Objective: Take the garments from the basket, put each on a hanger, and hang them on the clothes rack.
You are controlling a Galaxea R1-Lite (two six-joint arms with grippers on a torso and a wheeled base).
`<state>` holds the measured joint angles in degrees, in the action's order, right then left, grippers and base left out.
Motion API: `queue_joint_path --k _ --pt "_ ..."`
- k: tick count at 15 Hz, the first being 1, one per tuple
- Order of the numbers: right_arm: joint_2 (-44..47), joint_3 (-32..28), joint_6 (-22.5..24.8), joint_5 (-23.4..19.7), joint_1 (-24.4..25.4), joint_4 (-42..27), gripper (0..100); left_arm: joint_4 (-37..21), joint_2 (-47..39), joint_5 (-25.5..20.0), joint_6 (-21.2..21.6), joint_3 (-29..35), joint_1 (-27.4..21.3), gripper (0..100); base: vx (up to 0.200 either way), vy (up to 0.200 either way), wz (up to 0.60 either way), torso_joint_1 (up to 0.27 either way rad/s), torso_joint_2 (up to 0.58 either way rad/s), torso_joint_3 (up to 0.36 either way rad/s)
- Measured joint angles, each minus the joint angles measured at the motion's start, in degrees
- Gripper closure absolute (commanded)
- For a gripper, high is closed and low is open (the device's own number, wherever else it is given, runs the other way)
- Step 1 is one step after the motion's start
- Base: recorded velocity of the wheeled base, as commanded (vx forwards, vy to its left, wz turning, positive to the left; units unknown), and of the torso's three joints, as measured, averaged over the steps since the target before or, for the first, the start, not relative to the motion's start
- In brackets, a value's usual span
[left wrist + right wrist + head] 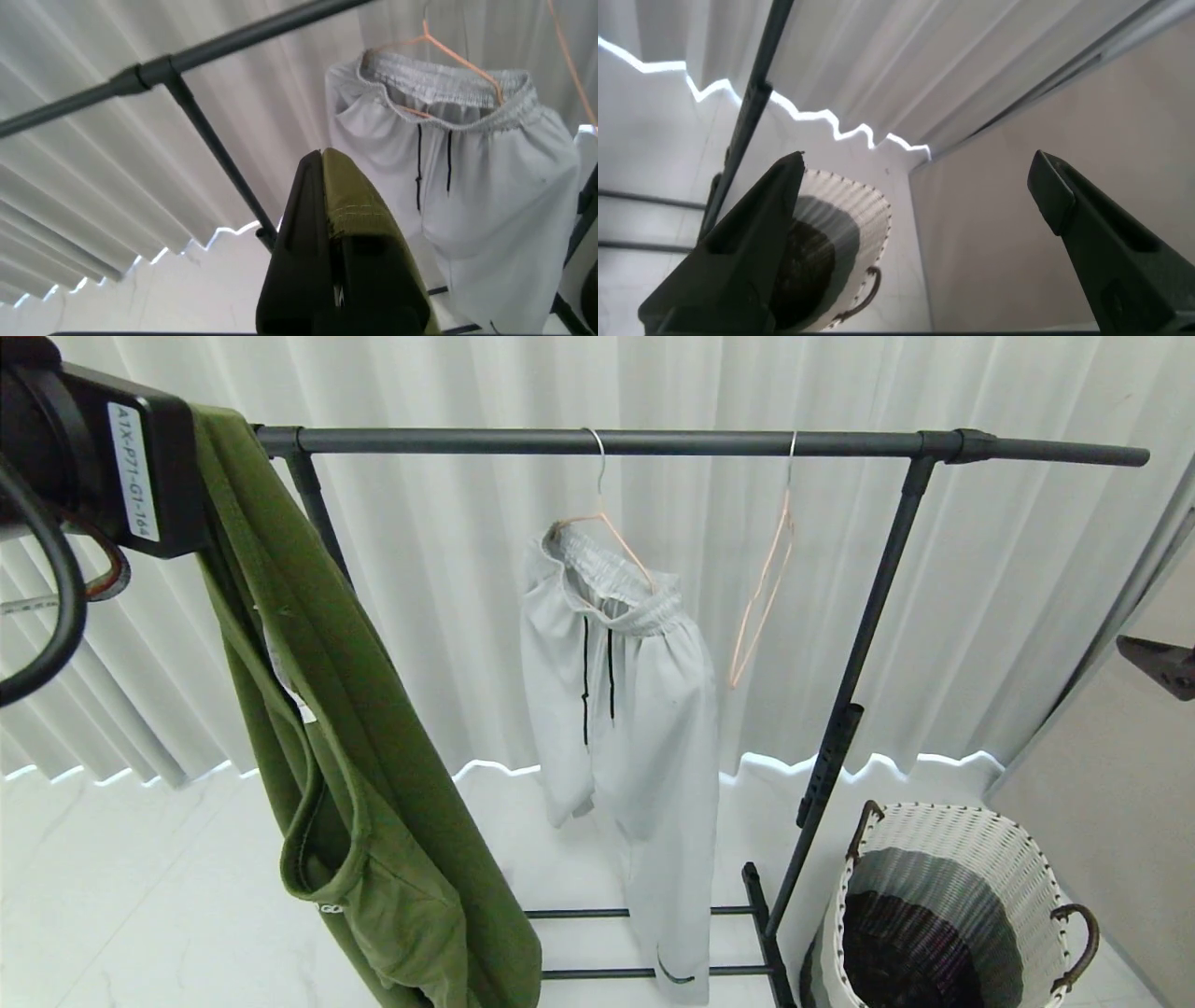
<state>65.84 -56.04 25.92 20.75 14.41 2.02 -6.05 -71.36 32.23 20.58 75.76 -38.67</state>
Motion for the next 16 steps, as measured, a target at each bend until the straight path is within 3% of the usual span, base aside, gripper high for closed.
queue_joint_path --k 2,11,16 --pt "-0.02 0.00 0.13 0.02 0.00 0.33 0 0.04 0.12 0.00 0.09 -0.41 0.00 100 0.000 0.000 0.00 0.166 -0.41 -0.244" --pt "-0.49 -0.05 0.33 0.02 0.05 0.24 0 0.00 0.33 0.11 1.34 -1.78 0.00 100 0.000 0.200 0.00 0.021 -0.04 -0.024" --pt "-0.40 0.00 0.02 -1.68 0.15 0.22 0 -0.02 0.44 0.11 1.48 -3.08 -0.09 100 0.000 0.000 0.00 0.000 0.00 0.000"
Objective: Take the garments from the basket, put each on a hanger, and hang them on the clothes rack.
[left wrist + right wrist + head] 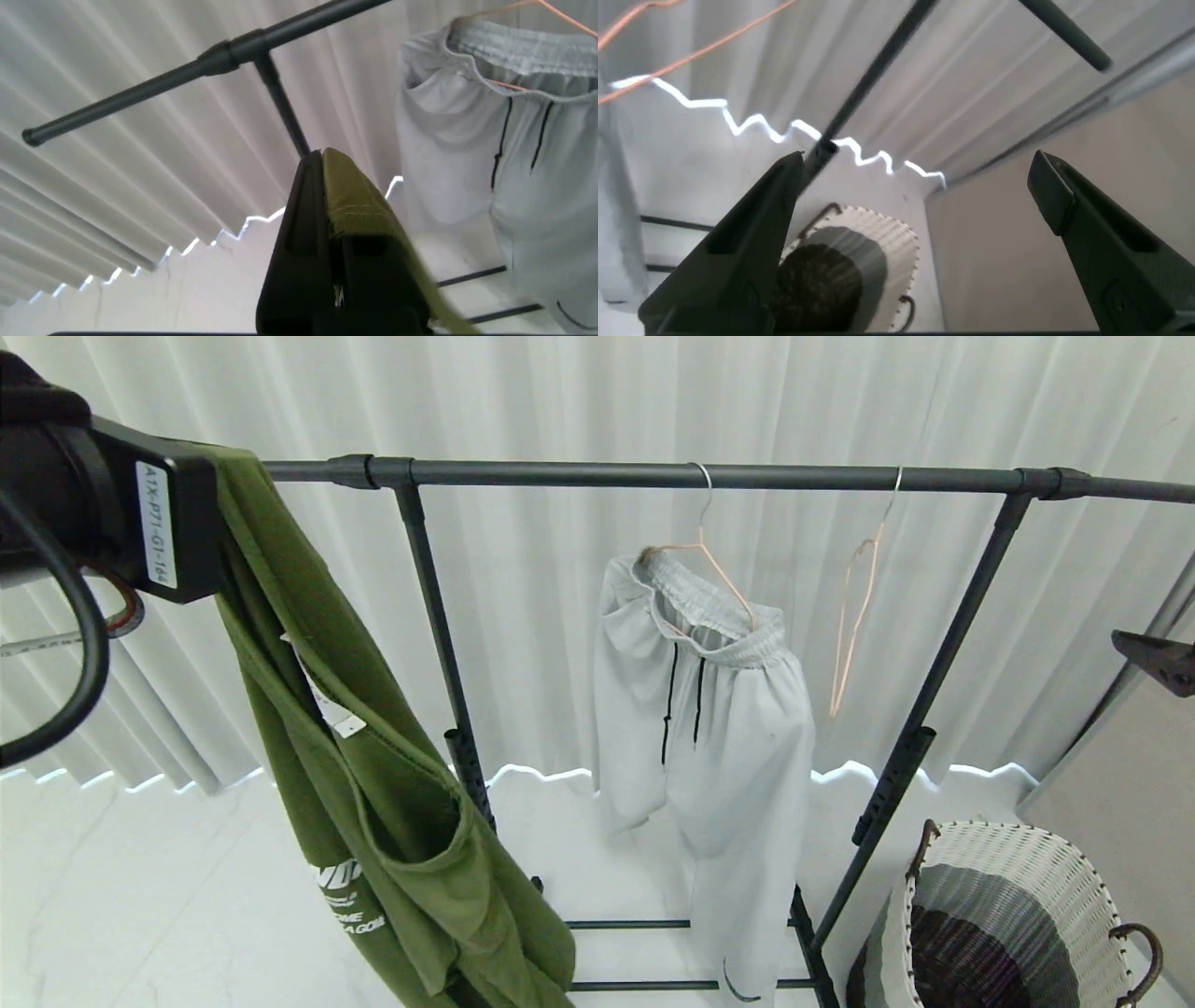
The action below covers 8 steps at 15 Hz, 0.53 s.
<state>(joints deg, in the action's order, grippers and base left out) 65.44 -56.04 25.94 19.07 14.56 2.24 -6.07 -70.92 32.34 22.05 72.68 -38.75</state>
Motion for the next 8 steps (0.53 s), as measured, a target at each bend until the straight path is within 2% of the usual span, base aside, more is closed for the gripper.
queue_joint_path --k 1,5,8 --pt "0.05 0.00 -0.02 -0.16 -0.04 0.07 0 0.05 0.00 -0.05 0.57 -0.39 -0.02 100 0.000 0.000 0.00 0.000 0.00 0.000" --pt "0.46 -0.05 -2.84 -0.55 0.18 0.10 0 0.17 0.04 -0.05 1.05 -0.74 -0.20 100 0.200 0.000 0.00 -0.004 0.00 0.006" --pt "0.90 -0.10 -4.57 -3.30 0.43 0.18 0 0.16 0.01 0.00 1.05 -0.80 -0.30 100 0.200 0.000 0.00 0.009 0.00 -0.001"
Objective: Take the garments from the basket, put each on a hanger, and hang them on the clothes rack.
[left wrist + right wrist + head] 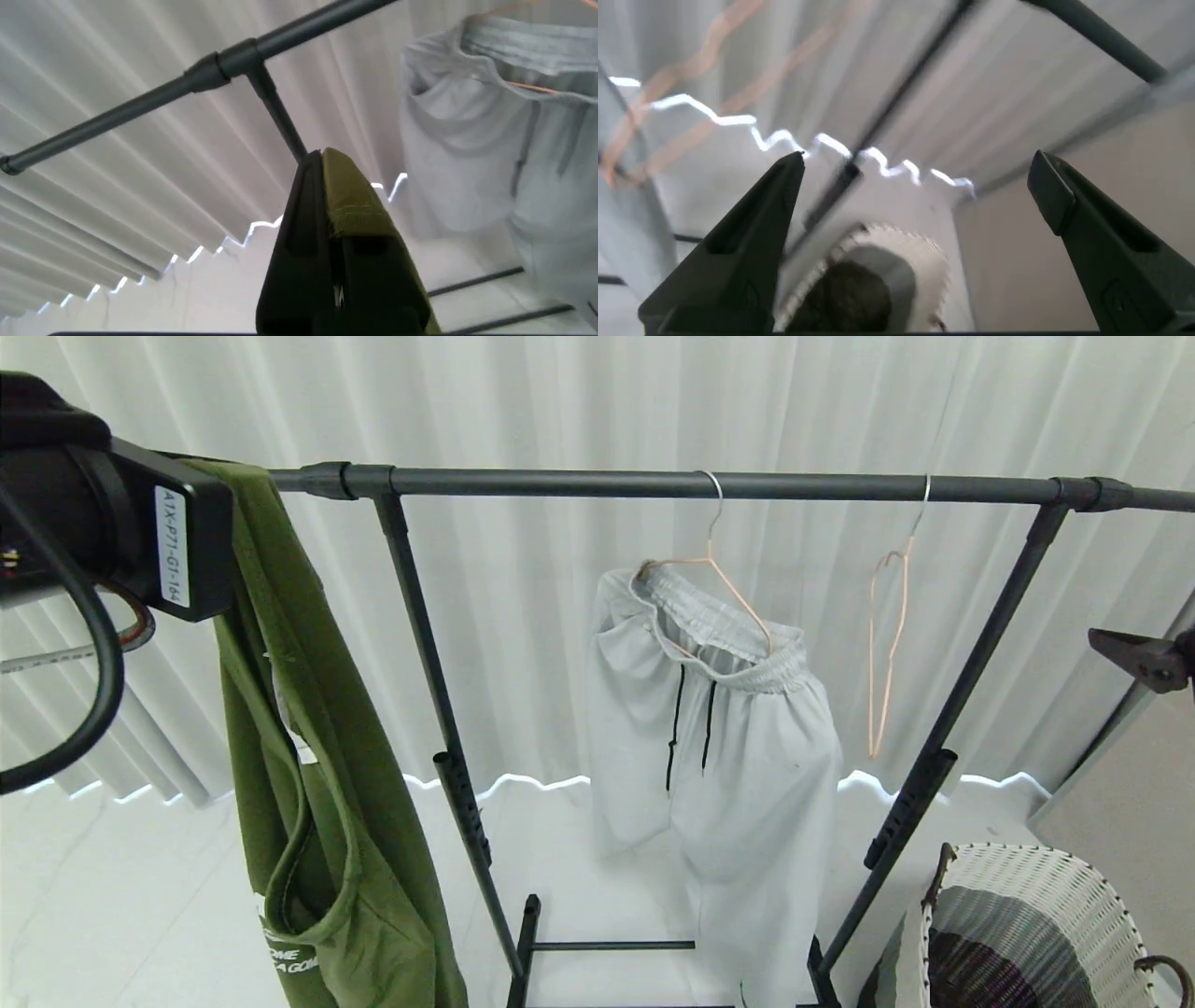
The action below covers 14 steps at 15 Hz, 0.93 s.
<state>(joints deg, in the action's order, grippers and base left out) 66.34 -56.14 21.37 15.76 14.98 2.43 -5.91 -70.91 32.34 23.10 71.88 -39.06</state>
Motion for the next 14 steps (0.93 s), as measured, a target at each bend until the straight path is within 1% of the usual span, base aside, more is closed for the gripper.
queue_joint_path --k 3,5,6,8,9,11,14 --pt "0.85 0.27 -1.72 -0.46 -0.02 0.37 0 0.00 0.02 -0.02 0.02 0.00 -0.60 100 0.200 0.000 0.00 0.002 0.00 0.002" --pt "1.93 0.18 -3.86 -0.49 0.09 1.34 0 0.00 0.05 0.00 -0.04 0.01 -0.93 100 0.000 0.000 0.00 0.000 0.00 0.000" --pt "2.82 0.10 -6.57 -0.46 0.54 2.02 0 0.09 0.05 -0.02 -0.04 -0.05 -1.05 100 0.000 0.000 0.00 0.000 0.00 0.000" --pt "4.49 -0.12 -11.12 -0.83 2.85 3.04 0 -0.02 0.11 -0.02 -0.06 -0.33 -1.07 100 0.000 0.000 0.00 0.000 0.00 0.000" --pt "5.10 -0.23 -12.53 -1.10 4.23 3.45 0 0.06 0.22 -0.02 -0.06 -0.44 -1.16 100 0.000 0.000 0.00 0.000 0.00 0.000" --pt "6.51 -0.23 -14.01 -1.32 7.09 3.49 0 0.00 0.57 0.00 -0.06 -1.05 -1.18 100 0.000 0.000 0.00 0.000 0.00 0.000" --pt "10.06 -0.80 -14.26 -1.27 8.34 3.64 0 0.04 1.15 0.00 -0.01 -2.36 -1.12 100 0.000 0.000 0.00 0.000 0.00 0.000"
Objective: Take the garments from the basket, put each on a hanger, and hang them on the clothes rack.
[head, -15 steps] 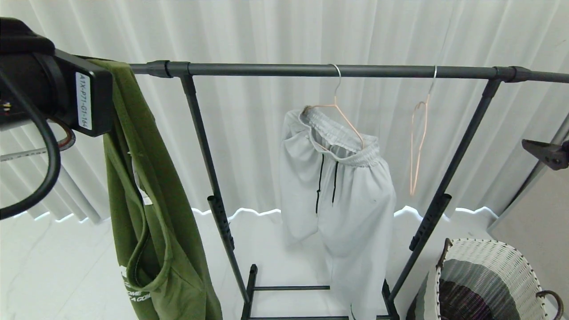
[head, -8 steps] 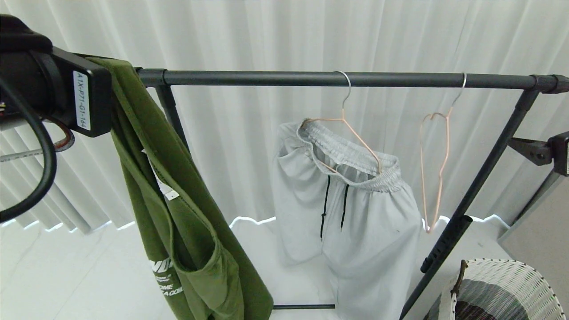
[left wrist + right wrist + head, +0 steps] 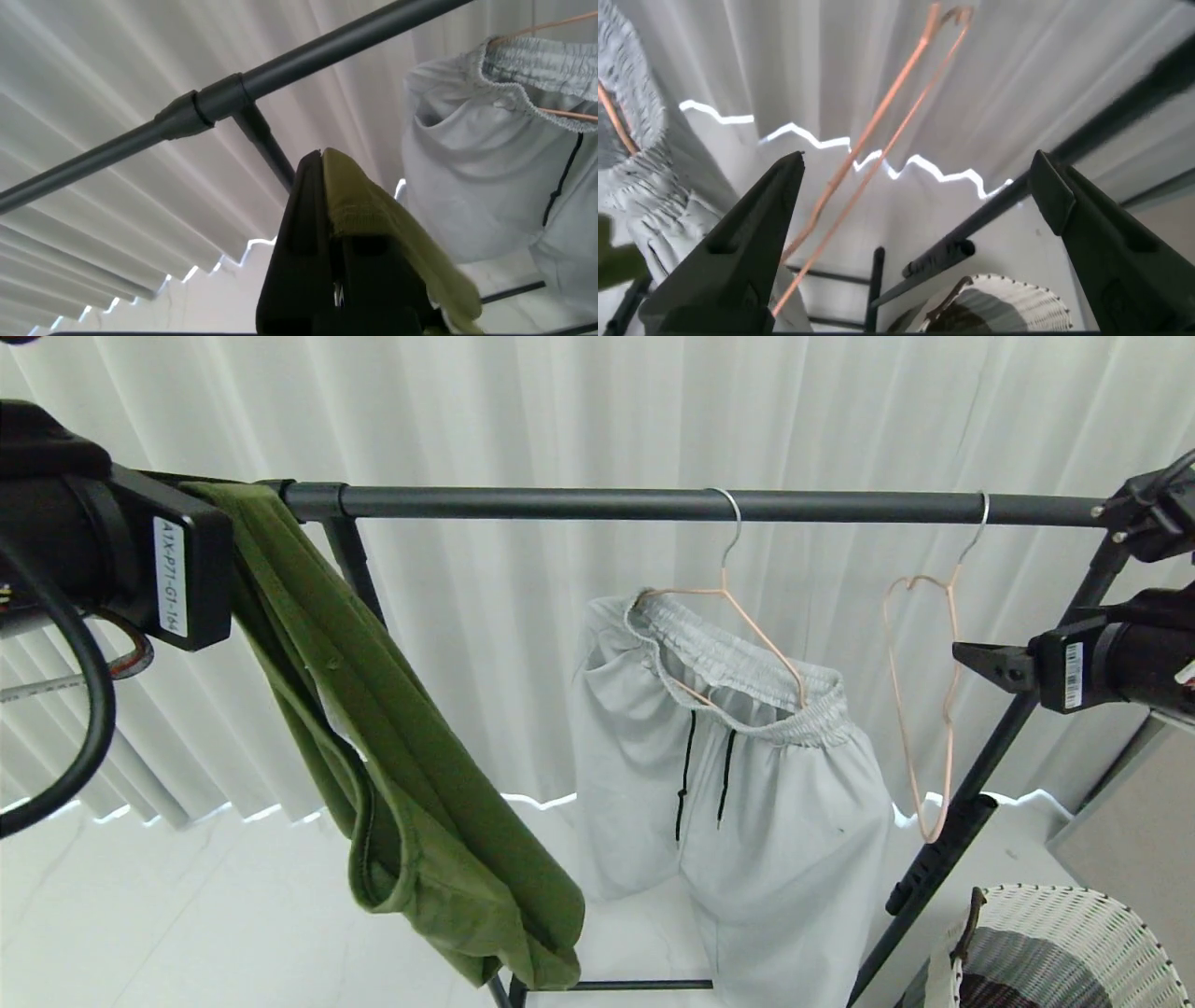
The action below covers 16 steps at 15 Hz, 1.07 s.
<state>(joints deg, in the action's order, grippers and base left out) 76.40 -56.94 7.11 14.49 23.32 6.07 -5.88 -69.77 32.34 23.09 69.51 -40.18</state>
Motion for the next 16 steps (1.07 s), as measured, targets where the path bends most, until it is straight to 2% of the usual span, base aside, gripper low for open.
queue_joint_path --k 5,16 --pt "4.33 -0.17 -0.02 0.26 -0.20 -0.41 0 -0.02 0.43 0.00 0.01 -0.63 0.02 100 0.000 0.000 0.00 0.000 0.00 0.000" --pt "5.00 0.27 -1.89 0.26 -1.90 -2.73 0 -0.02 0.28 0.00 -0.05 -0.69 -0.06 100 0.000 0.000 0.00 0.000 0.00 0.000"
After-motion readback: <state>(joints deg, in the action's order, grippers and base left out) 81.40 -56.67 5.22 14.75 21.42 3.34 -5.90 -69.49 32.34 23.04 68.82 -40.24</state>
